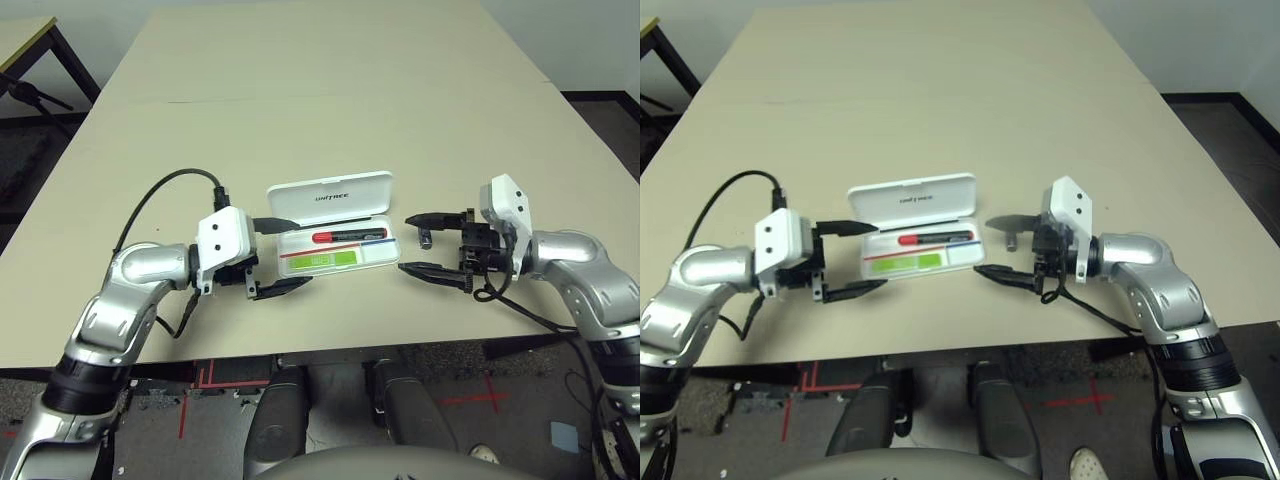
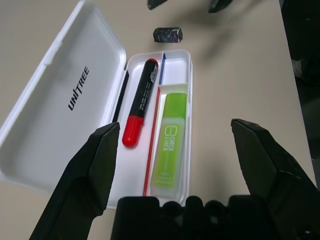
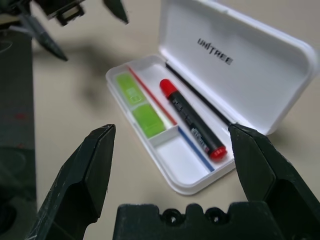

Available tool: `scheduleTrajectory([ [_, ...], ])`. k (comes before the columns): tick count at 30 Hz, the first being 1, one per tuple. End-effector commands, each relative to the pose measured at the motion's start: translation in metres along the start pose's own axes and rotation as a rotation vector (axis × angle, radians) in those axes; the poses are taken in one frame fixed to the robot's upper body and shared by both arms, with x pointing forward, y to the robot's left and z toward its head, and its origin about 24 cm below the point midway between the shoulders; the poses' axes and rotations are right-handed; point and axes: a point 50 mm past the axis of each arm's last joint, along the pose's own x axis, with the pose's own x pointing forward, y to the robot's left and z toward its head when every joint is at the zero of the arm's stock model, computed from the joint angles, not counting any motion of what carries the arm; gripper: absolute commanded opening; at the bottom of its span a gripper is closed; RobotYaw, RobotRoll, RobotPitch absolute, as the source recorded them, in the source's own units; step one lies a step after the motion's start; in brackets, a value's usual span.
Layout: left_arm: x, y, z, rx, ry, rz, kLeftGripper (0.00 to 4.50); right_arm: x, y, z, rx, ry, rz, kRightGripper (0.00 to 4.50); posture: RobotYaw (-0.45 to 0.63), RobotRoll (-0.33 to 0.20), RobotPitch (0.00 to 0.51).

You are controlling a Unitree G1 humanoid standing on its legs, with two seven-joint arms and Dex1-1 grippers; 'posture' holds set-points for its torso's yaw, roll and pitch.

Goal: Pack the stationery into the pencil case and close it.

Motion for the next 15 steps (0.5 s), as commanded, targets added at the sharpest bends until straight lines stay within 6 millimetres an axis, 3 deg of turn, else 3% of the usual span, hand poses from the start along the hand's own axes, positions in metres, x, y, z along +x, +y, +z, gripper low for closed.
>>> scheduleTrajectory([
  [1, -0.002, -0.002, 0.005, 0.008, -0.009, -0.003, 4.48, -0.003, -0.003, 0.002, 0.002, -0.009, -0.150, 4.50, -0.02, 0.000, 0.161],
  [8, 0.001, -0.003, 0.005, 0.008, -0.005, -0.006, 4.48, -0.004, 0.005, 0.006, 0.059, -0.008, -0.434, 4.50, -0.04, 0.000, 0.172],
  [15, 0.007, -0.002, 0.005, 0.011, -0.007, -0.014, 4.48, 0.007, 0.017, -0.011, 0.177, 0.054, -0.721, 4.50, -0.06, 0.000, 0.181],
])
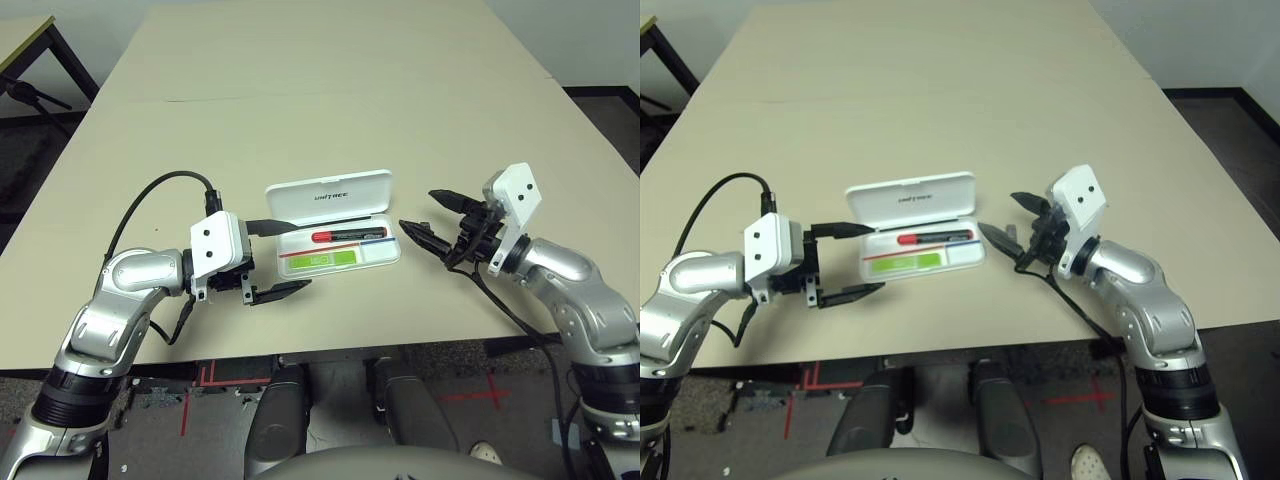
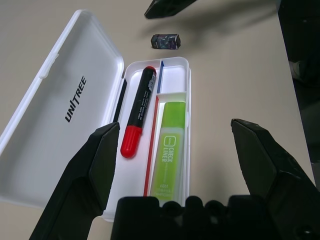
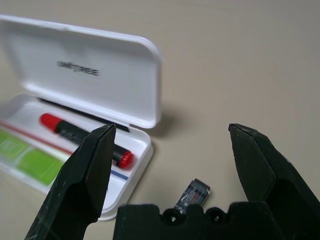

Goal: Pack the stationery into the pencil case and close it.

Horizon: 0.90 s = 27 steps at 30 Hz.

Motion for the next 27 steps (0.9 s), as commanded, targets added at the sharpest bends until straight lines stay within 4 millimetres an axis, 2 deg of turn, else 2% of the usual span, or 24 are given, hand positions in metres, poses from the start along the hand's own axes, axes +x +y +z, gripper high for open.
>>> scheduleTrajectory([
  [1, 0.004, -0.002, 0.001, 0.004, 0.008, -0.019, 4.48, -0.001, 0.004, -0.008, 0.004, 0.062, -0.090, 4.50, -0.06, 0.000, 0.181],
  [16, 0.004, -0.005, -0.001, 0.002, 0.023, -0.025, 4.48, 0.012, 0.020, -0.016, 0.181, 0.171, -0.189, 4.50, -0.03, 0.000, 0.185],
  [27, 0.004, -0.008, -0.002, -0.004, 0.020, -0.023, 4.48, 0.006, 0.032, -0.019, 0.138, 0.217, -0.228, 4.50, -0.03, 0.000, 0.190],
])
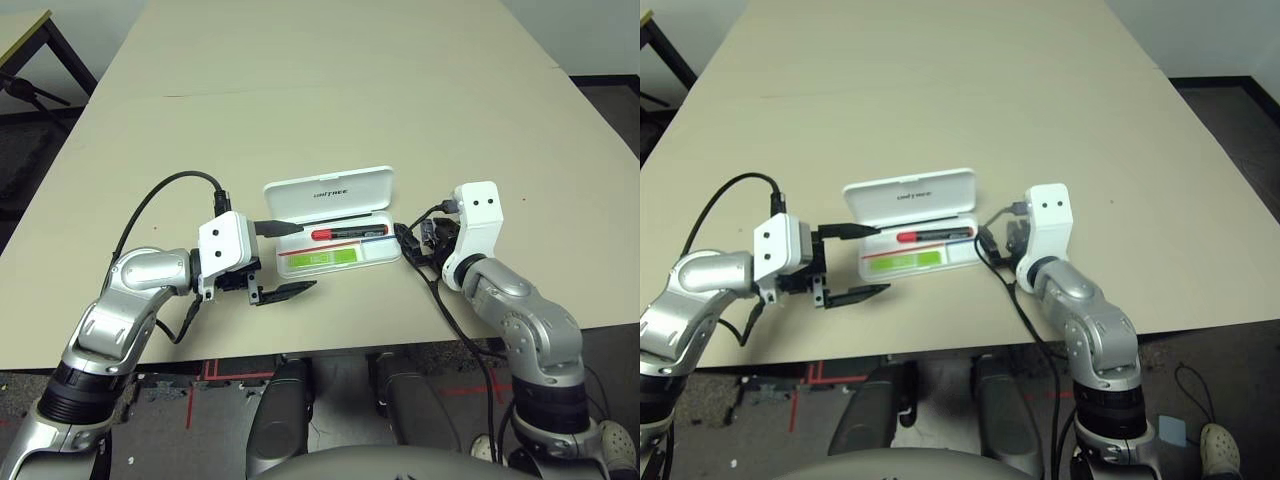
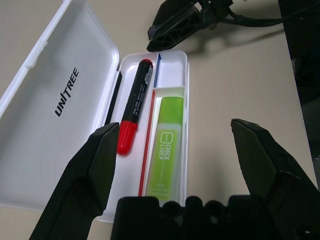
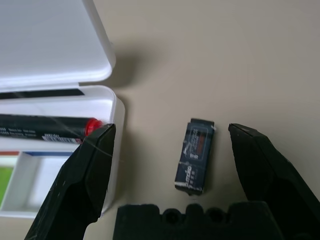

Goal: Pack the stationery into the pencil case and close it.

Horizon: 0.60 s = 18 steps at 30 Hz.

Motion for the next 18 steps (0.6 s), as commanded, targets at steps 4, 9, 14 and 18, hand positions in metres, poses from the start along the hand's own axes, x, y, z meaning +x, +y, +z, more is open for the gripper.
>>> scheduleTrajectory([
  [4, 0.0004, -0.0047, -0.0008, 0.009, 0.010, -0.019, 4.48, -0.0044, -0.0015, -0.0068, -0.033, 0.029, -0.041, 4.50, -0.03, 0.000, 0.190],
  [9, 0.0018, -0.0039, -0.0014, 0.009, 0.007, -0.023, 4.48, -0.0026, -0.0038, -0.0103, 0.002, 0.047, -0.056, 4.50, -0.04, 0.000, 0.185],
  [14, 0.0035, -0.0033, -0.0007, 0.014, 0.003, -0.025, 4.50, 0.0010, -0.0063, -0.0133, 0.007, 0.057, -0.066, 3.51, -0.04, 0.000, 0.182],
  [18, 0.0038, -0.0032, -0.0005, 0.015, 0.003, -0.024, 4.50, 0.0037, -0.0063, -0.0139, 0.008, 0.057, -0.062, 1.97, -0.04, 0.000, 0.180],
])
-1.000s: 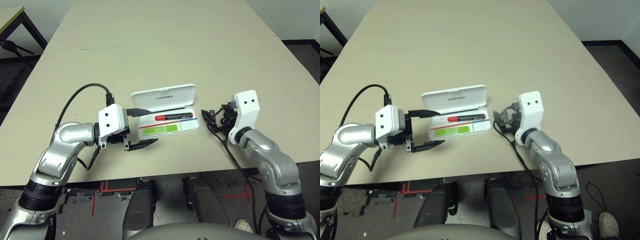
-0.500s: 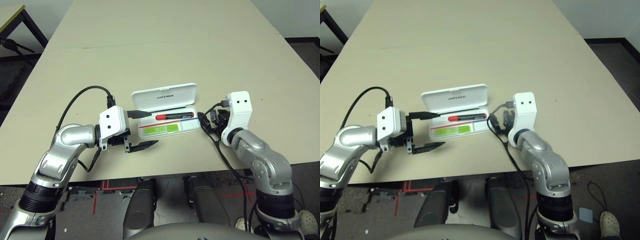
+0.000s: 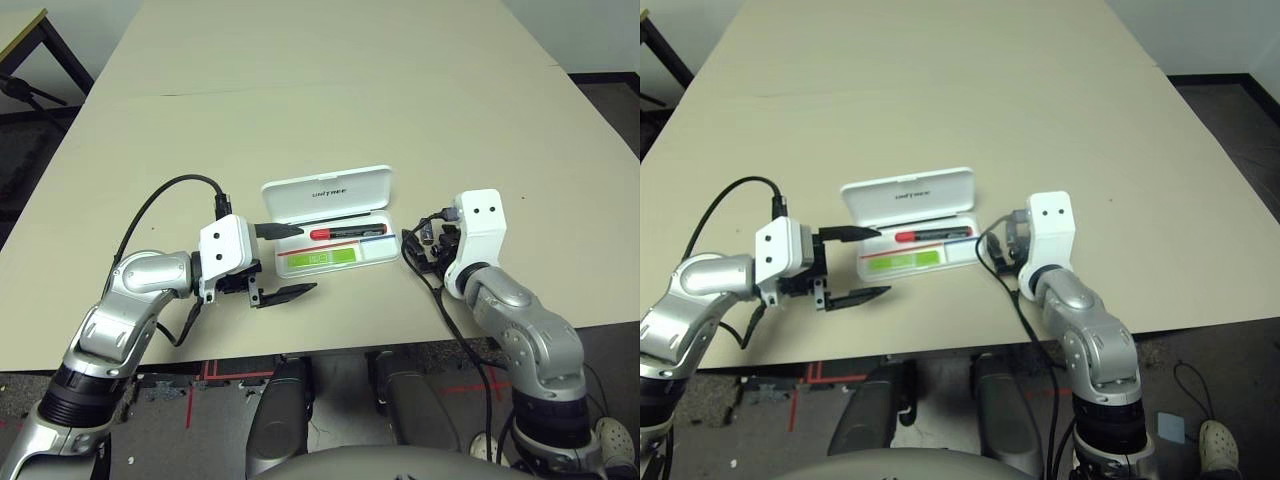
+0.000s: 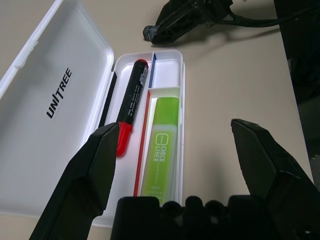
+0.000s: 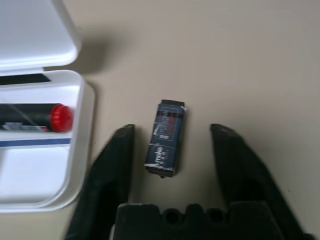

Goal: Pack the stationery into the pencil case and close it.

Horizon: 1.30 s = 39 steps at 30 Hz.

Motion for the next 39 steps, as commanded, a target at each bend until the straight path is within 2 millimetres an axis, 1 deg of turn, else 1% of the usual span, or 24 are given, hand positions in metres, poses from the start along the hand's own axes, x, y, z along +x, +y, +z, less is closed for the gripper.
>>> scheduleTrajectory([
  [1, 0.003, -0.002, 0.001, 0.013, 0.006, -0.016, 4.50, 0.004, 0.001, -0.008, 0.016, 0.034, 0.011, 1.57, -0.04, 0.000, 0.180],
  [3, 0.003, -0.002, 0.001, 0.012, 0.004, -0.015, 4.50, 0.006, 0.000, -0.005, 0.011, 0.027, 0.012, 0.79, -0.04, 0.000, 0.180],
  [4, 0.003, -0.002, 0.001, 0.012, 0.004, -0.015, 4.50, 0.006, -0.001, -0.004, 0.006, 0.022, 0.012, 0.46, -0.04, 0.000, 0.178],
  [5, 0.003, -0.002, 0.002, 0.012, 0.003, -0.014, 4.50, 0.007, -0.003, -0.002, 0.000, 0.019, 0.013, 0.33, -0.04, 0.000, 0.178],
  [11, 0.003, -0.002, 0.003, 0.013, 0.001, -0.010, 4.50, 0.009, -0.009, 0.010, -0.049, -0.007, 0.071, 0.33, -0.03, 0.000, 0.177],
  [14, 0.003, -0.002, 0.003, 0.014, -0.001, -0.010, 4.50, 0.012, -0.016, 0.024, -0.132, -0.011, 0.255, 0.33, -0.03, 0.000, 0.173],
  [19, 0.005, 0.000, 0.003, 0.020, -0.003, -0.010, 4.50, 0.013, -0.038, 0.052, -0.351, 0.005, 0.529, 0.33, -0.03, 0.000, 0.169],
  [24, 0.005, 0.000, 0.004, 0.023, -0.003, -0.010, 4.50, 0.008, -0.049, 0.062, -0.577, 0.053, 0.837, 0.33, -0.02, 0.000, 0.168],
  [27, 0.005, 0.000, 0.004, 0.025, -0.001, -0.007, 4.50, 0.008, -0.048, 0.069, -0.658, 0.056, 0.990, 0.33, -0.02, 0.000, 0.168],
  [30, 0.005, -0.001, 0.006, 0.028, -0.001, -0.004, 4.50, 0.014, -0.044, 0.076, -0.722, 0.062, 1.093, 0.33, -0.01, 0.000, 0.168],
  [35, 0.004, -0.001, 0.007, 0.032, 0.006, -0.001, 4.50, 0.024, -0.033, 0.083, -0.805, 0.071, 1.198, 0.33, -0.01, 0.000, 0.168],
  [39, 0.001, -0.001, 0.006, 0.033, 0.017, 0.005, 4.50, 0.030, -0.020, 0.082, -0.857, 0.083, 1.284, 0.33, 0.01, 0.000, 0.171],
])
